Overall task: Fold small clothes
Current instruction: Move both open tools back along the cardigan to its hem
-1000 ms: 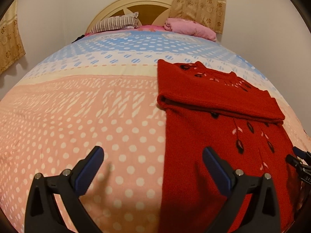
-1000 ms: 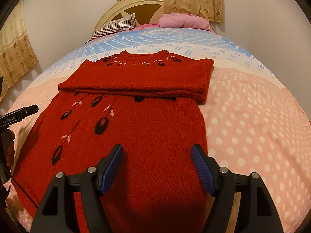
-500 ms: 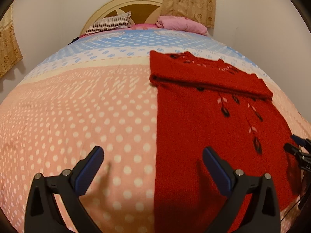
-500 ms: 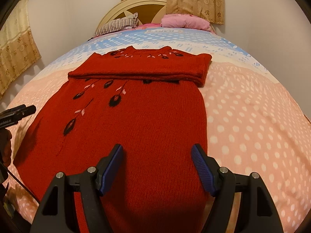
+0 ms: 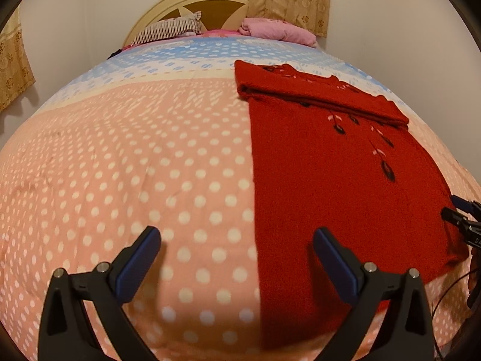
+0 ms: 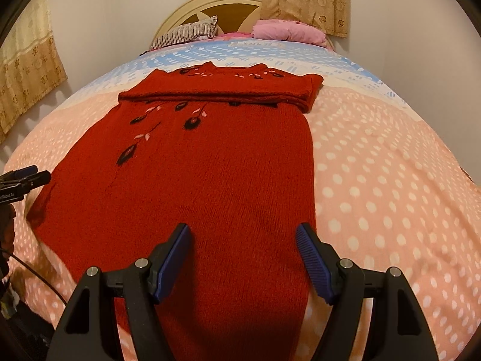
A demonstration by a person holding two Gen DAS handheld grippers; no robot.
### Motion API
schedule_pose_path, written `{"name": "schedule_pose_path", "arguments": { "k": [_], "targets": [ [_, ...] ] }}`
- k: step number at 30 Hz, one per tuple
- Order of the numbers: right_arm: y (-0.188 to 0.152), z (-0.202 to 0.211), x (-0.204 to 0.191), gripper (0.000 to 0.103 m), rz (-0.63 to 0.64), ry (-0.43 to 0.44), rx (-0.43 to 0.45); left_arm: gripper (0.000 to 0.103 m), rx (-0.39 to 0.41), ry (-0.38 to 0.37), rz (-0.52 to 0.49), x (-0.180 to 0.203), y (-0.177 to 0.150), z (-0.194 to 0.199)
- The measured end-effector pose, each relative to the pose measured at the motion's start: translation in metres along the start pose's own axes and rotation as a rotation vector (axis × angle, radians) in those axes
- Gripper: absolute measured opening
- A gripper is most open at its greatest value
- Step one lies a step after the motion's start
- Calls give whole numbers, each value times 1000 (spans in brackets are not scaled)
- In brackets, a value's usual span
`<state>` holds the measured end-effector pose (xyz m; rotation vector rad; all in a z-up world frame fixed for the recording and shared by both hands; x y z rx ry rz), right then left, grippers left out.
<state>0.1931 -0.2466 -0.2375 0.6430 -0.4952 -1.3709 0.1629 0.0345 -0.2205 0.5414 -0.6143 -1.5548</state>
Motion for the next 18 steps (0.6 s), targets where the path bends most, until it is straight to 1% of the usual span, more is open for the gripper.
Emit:
{"name": "schedule_pose_path", "arguments": {
  "k": [3, 6, 8, 12, 14, 15, 16, 17, 18],
  "targets": [
    [-10, 6, -4, 73, 17, -1, -7, 102, -17, -23, 13, 0, -12, 4],
    [-19, 13, -7, 74, 29, 0, -12, 91, -41, -68, 26, 6, -23, 9],
    [-25, 16, -7, 74, 36, -3, -14, 86, -55, -104, 34, 12, -30, 13],
    [-35, 24, -4, 74, 40, -22, -21, 74, -64, -139, 38, 22, -38, 20],
    [-42, 26, 1, 74, 12, -11, -36, 67, -66, -146, 39, 24, -40, 23],
    [-44, 27, 3, 74, -1, -8, -40, 60, -65, -152, 39, 25, -41, 24],
    [-46, 29, 7, 74, -13, -9, -39, 49, -64, -156, 38, 25, -42, 24],
    [-49, 30, 11, 74, -22, -13, -37, 40, -62, -160, 37, 25, -43, 25],
    [-50, 31, 13, 74, -26, -15, -36, 18, -60, -165, 36, 26, -44, 26]
  ]
}}
Point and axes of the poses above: each gripper's, at about its wrist camera, not at the fingertips, and z roughly against the way its jaws point, x to its right, y to its top, the point moved 10 cm from there along -z, roughly the way its jaws point, and after that the axes turned 2 degrees about y, right-handed, at the moved point
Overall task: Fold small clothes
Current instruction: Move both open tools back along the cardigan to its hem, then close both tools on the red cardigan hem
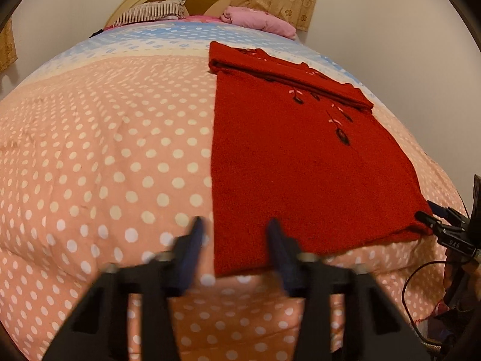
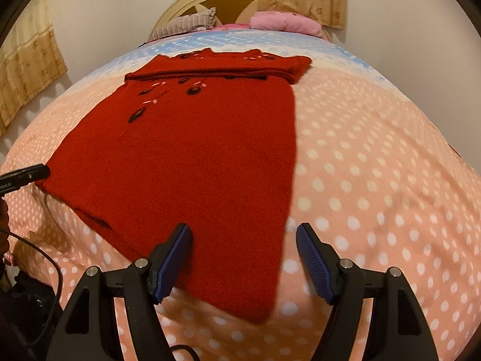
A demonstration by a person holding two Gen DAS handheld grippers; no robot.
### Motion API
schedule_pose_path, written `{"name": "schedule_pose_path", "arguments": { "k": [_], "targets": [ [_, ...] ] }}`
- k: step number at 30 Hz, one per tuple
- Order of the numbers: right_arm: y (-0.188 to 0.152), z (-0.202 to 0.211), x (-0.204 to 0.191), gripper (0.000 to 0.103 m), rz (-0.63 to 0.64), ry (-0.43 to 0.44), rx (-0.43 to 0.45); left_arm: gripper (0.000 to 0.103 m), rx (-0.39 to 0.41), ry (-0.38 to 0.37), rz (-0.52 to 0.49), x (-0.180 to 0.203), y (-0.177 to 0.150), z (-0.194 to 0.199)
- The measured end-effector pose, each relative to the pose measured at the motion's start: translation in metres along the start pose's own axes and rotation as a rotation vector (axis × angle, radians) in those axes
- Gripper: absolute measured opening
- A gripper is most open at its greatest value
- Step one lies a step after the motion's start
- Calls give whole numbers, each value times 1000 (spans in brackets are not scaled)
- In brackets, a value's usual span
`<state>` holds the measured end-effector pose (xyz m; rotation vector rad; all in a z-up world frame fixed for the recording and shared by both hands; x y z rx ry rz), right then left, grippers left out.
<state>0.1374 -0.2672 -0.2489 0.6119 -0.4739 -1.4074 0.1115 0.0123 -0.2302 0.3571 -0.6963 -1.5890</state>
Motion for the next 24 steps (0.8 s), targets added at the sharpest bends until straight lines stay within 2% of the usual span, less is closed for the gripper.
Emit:
{"name": "schedule_pose_path", "arguments": {
  "k": [1, 6, 9, 11, 12, 13, 14, 16, 18, 19, 20, 21, 22, 24],
  "targets": [
    [-1, 1, 1, 74, -8, 6, 0, 10, -1, -23, 1, 2, -1, 1],
    [-3, 7, 4, 74, -81, 71, -12, 10, -2, -32, 27, -1, -4, 5],
    [-5, 9, 4, 74, -120, 106, -16, 14, -1, -20, 38, -4, -3, 6],
    [-7, 11, 5, 73, -139, 117, -17, 28, -1, 0, 42, -6, -3, 6],
    [-8, 12, 6, 73, -149, 125, -18, 39, 2, 6, 43, -7, -2, 6],
    [-9, 13, 6, 71, -156, 131, -18, 44, 6, 2, 42, -6, -3, 6],
    [-10, 14, 5, 69, -165, 144, -20, 46, 4, -2, 41, -5, -3, 4],
    [-12, 12, 3, 58, -179, 167, -31, 51, 8, -3, 33, -2, -3, 4],
    [-13, 13, 1, 53, -178, 176, -25, 51, 11, 2, 18, 0, -3, 2],
    [-13, 13, -1, 39, -177, 188, -24, 42, 11, 0, 4, 2, -4, 3],
    [-13, 12, -3, 29, -181, 203, -28, 29, 6, -18, -9, 5, -5, 4],
    [-14, 12, -3, 11, -189, 220, -32, 9, -5, -35, -17, 7, -6, 4],
    [-13, 13, -3, 7, -201, 237, -31, 9, -4, -36, -18, 8, -5, 5],
    [-9, 17, -1, 7, -215, 253, -16, 7, 5, -57, -9, 6, -1, 10]
  ]
}}
Point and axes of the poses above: each gripper's, at about its wrist camera, not at the fingertips, and z roughly against the way its jaws point, x to its right, y to its top, the point moved 10 cm from there along -z, roughly the way its jaws point, and after that the axes turned 2 degrees about y, right-handed, at the moved point
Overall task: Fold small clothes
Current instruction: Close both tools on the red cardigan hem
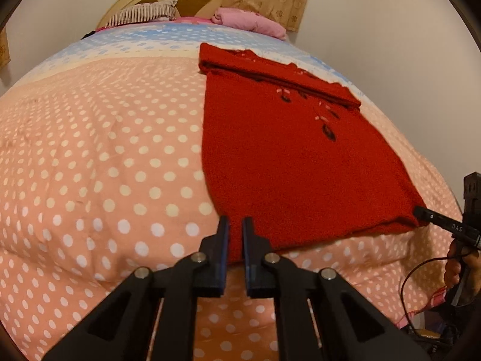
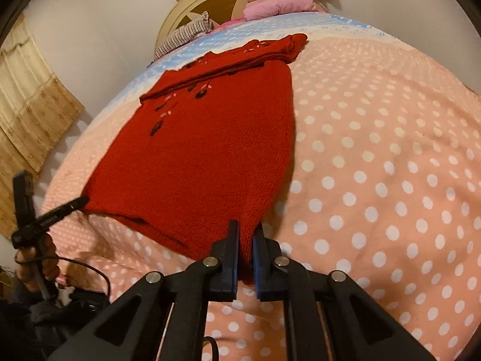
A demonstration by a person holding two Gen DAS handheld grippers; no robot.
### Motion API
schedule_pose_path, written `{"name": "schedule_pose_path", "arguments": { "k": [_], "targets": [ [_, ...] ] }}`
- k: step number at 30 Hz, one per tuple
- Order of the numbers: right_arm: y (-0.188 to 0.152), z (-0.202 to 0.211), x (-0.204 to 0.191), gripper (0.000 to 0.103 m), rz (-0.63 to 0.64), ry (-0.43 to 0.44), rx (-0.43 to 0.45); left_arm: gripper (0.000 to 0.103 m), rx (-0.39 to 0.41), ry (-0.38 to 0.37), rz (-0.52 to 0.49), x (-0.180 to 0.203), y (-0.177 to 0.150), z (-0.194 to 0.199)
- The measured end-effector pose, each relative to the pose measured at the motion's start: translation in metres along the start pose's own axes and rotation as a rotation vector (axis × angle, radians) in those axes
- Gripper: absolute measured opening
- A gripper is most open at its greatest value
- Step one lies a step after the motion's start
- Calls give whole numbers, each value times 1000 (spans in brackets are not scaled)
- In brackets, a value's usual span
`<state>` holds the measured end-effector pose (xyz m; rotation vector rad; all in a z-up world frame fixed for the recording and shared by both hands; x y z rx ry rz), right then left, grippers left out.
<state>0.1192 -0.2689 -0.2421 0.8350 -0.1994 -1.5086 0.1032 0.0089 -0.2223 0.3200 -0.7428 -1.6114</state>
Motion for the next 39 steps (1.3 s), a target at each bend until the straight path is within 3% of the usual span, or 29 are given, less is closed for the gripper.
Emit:
{"name": "schedule_pose_path", "arguments": {
  "k": [6, 9, 14, 24, 39],
  "targets": [
    [12, 17, -1, 7, -23, 50, 64, 7, 31, -70, 41, -6, 11, 13],
    [11, 15, -1, 6, -31, 64, 59, 6, 37, -88, 50, -5, 14, 15],
    [31, 36, -15, 6, -27, 129, 140, 6, 80, -101, 50, -7, 32, 24],
    [92, 51, -24, 6, -29, 114, 277, 6, 111, -150, 86, -5, 81, 20],
    [176, 56, -36, 6, -6, 116, 376, 5, 196, -187, 125, -6, 170, 19]
  ]
}}
Point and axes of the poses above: each gripper's, at about its wrist camera, not at the fingertips, and z roughly against the way its jaws point, x to its right, y to its top, the point moved 10 cm from there along -z, roughly the way its jaws point, and after that the axes turned 2 degrees about y, right-handed, at the moved point
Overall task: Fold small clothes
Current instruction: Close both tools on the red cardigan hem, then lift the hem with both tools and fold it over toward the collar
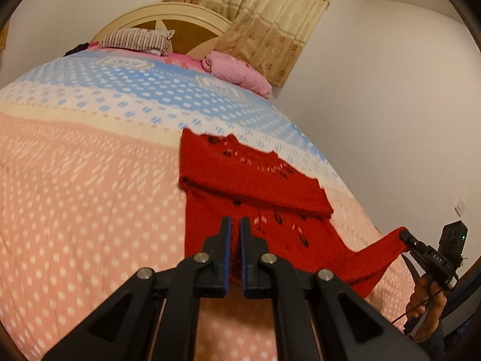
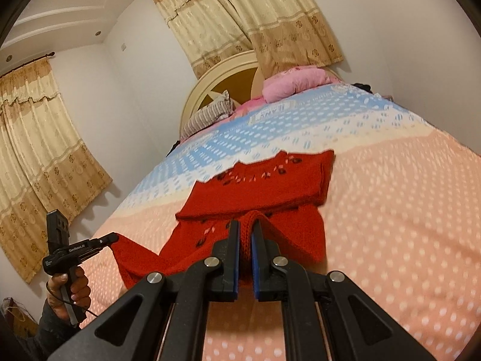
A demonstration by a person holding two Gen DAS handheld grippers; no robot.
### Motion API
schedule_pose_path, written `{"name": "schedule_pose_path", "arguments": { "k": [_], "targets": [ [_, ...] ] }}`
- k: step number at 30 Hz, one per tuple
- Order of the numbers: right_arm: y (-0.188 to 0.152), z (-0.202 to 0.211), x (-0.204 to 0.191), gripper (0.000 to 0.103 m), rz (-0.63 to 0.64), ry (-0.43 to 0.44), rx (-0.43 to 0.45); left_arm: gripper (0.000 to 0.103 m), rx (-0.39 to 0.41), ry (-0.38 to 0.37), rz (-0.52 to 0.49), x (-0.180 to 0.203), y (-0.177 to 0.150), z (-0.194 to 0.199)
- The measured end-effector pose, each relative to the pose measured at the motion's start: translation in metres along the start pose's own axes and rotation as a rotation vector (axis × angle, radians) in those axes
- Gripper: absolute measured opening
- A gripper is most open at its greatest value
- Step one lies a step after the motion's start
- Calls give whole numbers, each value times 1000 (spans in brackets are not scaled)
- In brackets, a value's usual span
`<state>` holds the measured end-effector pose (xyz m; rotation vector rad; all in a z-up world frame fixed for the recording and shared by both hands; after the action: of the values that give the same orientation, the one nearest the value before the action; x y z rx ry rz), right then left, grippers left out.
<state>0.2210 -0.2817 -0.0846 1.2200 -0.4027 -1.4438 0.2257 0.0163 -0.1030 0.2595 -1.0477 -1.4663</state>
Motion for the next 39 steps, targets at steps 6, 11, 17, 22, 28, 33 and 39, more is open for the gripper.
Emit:
{"name": "schedule_pose_path", "arguments": {
  "k": [6, 11, 17, 22, 28, 33, 39],
  "targets": [
    [39, -12, -3, 6, 28, -14, 31, 5, 28, 10, -19, 6, 37, -14],
    [70, -26, -4, 6, 59, -28, 50, 5, 44, 23, -14, 6, 68, -27],
    [97, -55, 10, 6, 57, -55, 54, 5, 53, 44, -3, 6, 106, -56],
    [115, -84, 28, 6, 37, -81, 47, 5, 52, 80, -18, 7, 130, -87],
    [125, -132, 64, 6, -7, -125, 2, 5, 16, 135, -37, -2, 145, -136],
    [122, -176, 99, 6, -46, -174, -46, 5, -40, 218, -83, -14, 142, -192],
    [101, -245, 145, 6, -75, -237, -155, 8, -119, 351, -85, -50, 123, -253]
  ]
}}
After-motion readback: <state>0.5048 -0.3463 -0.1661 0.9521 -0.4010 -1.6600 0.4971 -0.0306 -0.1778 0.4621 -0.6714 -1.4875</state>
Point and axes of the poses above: each gripper's, at about its wrist camera, not at the fingertips, and z roughly against the way its jaws point, x to its right, y to its top, the point moved 10 cm from there along -z, roughly the way its jaws point, and after that the axes turned 2 degrees about y, right-handed, at the moved point
